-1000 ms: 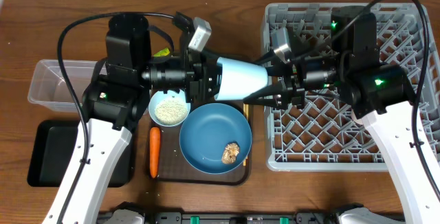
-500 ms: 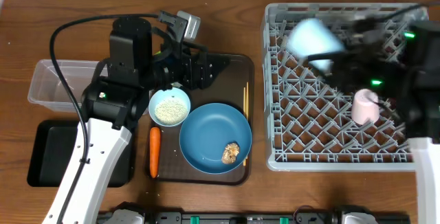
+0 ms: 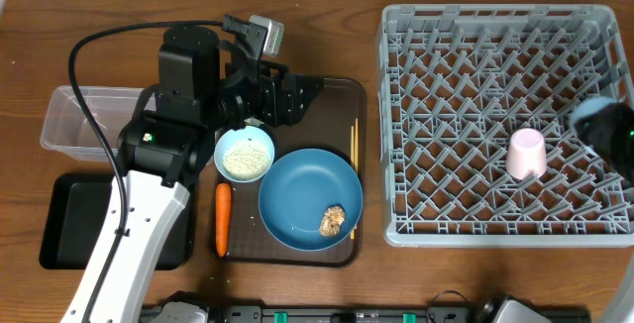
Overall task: Sort waste into correct bins and load items into the dishwasher rack
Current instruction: 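Place the light-blue cup in the dish rack with the right gripper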
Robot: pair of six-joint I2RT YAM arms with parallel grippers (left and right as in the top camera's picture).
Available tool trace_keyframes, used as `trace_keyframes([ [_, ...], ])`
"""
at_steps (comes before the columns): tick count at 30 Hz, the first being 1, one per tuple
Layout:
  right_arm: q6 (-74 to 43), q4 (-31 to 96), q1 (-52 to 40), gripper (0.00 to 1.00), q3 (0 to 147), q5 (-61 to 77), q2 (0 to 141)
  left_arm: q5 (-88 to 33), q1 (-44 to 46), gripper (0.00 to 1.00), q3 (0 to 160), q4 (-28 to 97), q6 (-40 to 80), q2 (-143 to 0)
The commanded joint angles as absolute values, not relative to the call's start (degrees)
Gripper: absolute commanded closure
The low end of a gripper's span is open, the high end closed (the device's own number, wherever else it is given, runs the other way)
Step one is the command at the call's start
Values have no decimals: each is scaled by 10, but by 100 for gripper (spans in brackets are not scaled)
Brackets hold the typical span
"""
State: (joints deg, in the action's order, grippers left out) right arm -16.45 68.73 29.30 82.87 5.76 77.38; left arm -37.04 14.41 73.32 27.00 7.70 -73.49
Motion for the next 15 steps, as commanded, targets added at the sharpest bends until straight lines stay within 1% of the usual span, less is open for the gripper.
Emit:
trace_keyframes([
  [1, -193, 681, 315, 50, 834, 1, 809, -364, 145, 25, 740, 274, 76, -730],
  [10, -214, 649, 352, 50, 834, -14, 904, -364, 145, 25, 740, 288, 76, -730],
  [15, -216, 644, 352, 50, 834, 33, 945, -364, 145, 25, 740, 289, 75, -730],
])
